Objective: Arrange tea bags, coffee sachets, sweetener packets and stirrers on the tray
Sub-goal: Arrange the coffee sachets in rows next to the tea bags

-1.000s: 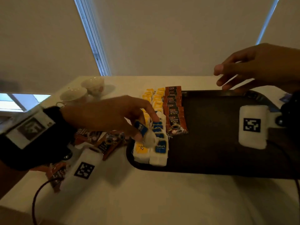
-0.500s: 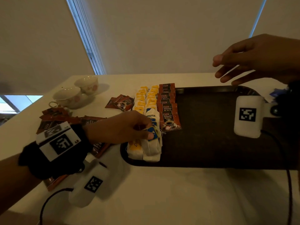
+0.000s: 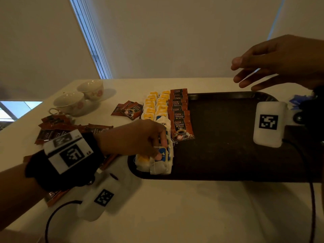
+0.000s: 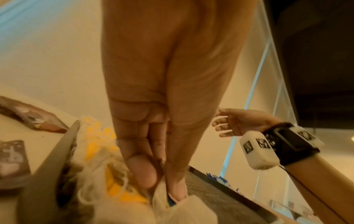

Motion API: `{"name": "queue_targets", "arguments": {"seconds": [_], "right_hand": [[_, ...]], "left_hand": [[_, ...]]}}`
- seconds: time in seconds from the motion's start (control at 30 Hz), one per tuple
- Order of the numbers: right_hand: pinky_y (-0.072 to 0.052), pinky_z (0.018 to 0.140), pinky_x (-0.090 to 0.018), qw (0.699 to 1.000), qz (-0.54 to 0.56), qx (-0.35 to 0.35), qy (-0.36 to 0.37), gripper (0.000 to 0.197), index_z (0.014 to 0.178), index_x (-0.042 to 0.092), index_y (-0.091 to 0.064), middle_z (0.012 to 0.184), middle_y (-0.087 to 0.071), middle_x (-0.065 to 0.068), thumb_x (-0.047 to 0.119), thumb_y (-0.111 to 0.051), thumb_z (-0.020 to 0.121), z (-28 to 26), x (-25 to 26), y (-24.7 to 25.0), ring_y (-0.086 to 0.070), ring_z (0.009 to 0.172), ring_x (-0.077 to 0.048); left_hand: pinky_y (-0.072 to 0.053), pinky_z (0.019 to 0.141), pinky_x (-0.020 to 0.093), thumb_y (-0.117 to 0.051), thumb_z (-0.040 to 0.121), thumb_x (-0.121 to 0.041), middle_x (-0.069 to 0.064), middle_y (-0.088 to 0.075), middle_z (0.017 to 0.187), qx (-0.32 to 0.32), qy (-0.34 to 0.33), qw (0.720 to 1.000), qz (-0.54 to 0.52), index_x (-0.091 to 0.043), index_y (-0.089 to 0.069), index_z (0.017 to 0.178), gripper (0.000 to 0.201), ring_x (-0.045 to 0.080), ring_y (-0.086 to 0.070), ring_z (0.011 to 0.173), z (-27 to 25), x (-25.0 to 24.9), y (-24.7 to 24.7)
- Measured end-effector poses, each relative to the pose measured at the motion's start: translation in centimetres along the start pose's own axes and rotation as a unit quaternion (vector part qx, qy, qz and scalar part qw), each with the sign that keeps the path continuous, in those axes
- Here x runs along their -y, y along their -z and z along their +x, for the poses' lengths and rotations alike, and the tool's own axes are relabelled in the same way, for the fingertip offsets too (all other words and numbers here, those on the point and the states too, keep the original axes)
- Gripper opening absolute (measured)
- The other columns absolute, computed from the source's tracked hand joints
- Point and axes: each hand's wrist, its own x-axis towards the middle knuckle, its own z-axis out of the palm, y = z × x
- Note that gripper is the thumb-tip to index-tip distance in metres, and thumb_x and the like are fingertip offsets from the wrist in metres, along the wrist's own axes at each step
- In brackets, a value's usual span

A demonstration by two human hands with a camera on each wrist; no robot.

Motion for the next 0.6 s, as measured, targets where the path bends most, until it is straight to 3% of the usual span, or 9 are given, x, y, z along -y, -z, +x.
{"name": "queue_targets", "arguments": {"seconds": [0.2, 0.33, 0.5, 0.6], "right_hand": [[-0.052, 0.069, -0.03, 1.0, 0.001, 0.001, 0.003, 0.043, 0.096, 0.019, -0.068, 0.082, -0.074, 0.0, 0.049, -0.062, 0.066, 0.1, -0.1, 0.0, -0.071, 0.074, -0.012], [-0.052, 0.068, -0.03, 1.0, -0.001, 0.004, 0.006, 0.045, 0.096, 0.02, -0.068, 0.082, -0.074, 0.001, 0.05, -0.063, 0.063, 0.2, -0.1, 0.0, -0.071, 0.074, -0.01], [-0.052, 0.068, -0.03, 1.0, 0.003, 0.002, 0.009, 0.043, 0.096, 0.019, -0.068, 0.081, -0.074, 0.001, 0.049, -0.062, 0.066, 0.2, -0.2, 0.2, -0.071, 0.073, -0.01], [-0.051, 0.067, -0.029, 1.0, 0.001, 0.004, 0.011, 0.042, 0.095, 0.02, -0.067, 0.079, -0.074, 0.003, 0.049, -0.062, 0.065, 0.2, -0.2, 0.1, -0.071, 0.071, -0.008]], "left_hand": [[-0.045, 0.058, 0.008, -0.077, 0.075, -0.021, -0.013, -0.058, 0.076, -0.043, -0.012, 0.998, 0.045, -0.032, -0.057, 0.086, 0.025, -0.001, -0.056, 0.066, 0.0, -0.3, -0.7], [-0.041, 0.06, 0.003, -0.079, 0.073, -0.025, -0.017, -0.055, 0.077, -0.062, -0.022, 0.995, 0.07, -0.036, -0.055, 0.083, 0.028, -0.015, -0.051, 0.072, -0.3, -0.4, -0.8], [-0.037, 0.066, 0.003, -0.079, 0.07, -0.034, -0.019, -0.047, 0.084, -0.143, -0.097, 0.978, 0.12, -0.042, -0.051, 0.084, 0.033, -0.013, -0.044, 0.081, -1.7, -0.4, -0.6], [-0.04, 0.066, 0.006, -0.077, 0.073, -0.029, -0.016, -0.052, 0.081, -0.073, -0.085, 0.988, 0.108, -0.032, -0.062, 0.088, 0.022, -0.011, -0.05, 0.08, -2.5, -0.5, -0.5]]}}
